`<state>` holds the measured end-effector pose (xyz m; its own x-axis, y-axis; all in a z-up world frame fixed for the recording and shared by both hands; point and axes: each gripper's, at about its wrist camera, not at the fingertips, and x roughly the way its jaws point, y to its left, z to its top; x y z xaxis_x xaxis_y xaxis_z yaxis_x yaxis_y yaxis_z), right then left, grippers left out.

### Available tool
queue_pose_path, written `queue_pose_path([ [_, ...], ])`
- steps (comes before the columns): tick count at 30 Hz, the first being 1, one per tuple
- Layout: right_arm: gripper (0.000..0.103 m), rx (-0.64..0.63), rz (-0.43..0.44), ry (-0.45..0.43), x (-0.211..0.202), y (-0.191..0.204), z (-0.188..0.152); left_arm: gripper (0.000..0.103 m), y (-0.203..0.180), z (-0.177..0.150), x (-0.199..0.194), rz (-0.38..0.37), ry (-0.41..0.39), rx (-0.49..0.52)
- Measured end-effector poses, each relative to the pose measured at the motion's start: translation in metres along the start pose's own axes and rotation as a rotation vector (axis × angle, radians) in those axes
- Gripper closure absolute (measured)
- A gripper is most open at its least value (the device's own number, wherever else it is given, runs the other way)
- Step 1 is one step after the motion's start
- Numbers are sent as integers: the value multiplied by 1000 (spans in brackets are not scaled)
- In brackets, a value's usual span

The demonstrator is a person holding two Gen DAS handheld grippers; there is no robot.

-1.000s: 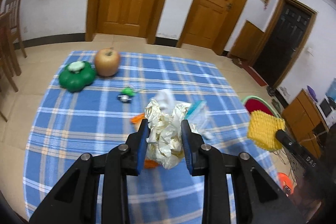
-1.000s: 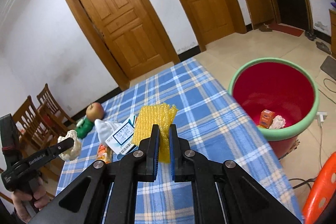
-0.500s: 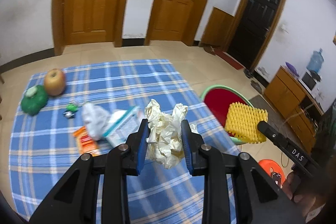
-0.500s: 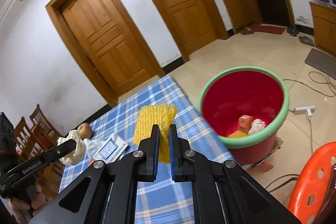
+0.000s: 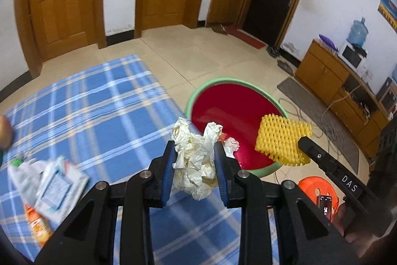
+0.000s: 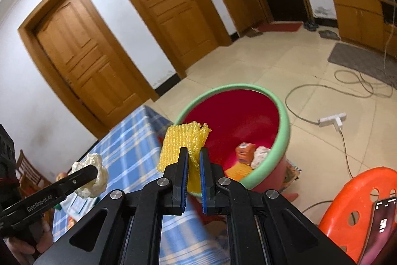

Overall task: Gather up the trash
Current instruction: 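Carry the paper with the left tool while the right carries the foam net to the bucket, then open the left tool over the bucket while the right tool releases the foam net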

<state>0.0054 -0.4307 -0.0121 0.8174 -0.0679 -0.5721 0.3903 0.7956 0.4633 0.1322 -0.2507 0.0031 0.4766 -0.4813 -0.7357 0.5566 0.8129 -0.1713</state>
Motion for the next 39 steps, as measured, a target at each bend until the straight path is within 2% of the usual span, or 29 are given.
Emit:
queue_pose_path([
  [5,95,44,-7,17,15,-25,8,73,-26,8,35,-1,41,51],
  [11,95,75,-27,32,30,-47,15,73,-41,11,76,-4,110,65],
  [18,94,111,-44,63,47,-68,20,73,-54,13,99,-5,137,112],
  [21,92,126,-36,72,51,-71,21,62,-57,14,101,4,129,136],
  [23,92,134,-33,81,55,-73,22,51,-58,15,101,16,120,141],
  [25,91,136,-29,88,59,-74,22,48,-57,15,100,21,110,144],
  [33,66,156,4,92,62,-77,23,45,-53,14,94,0,111,126],
  [39,62,163,21,86,53,-71,21,45,-44,8,79,-1,101,88],
])
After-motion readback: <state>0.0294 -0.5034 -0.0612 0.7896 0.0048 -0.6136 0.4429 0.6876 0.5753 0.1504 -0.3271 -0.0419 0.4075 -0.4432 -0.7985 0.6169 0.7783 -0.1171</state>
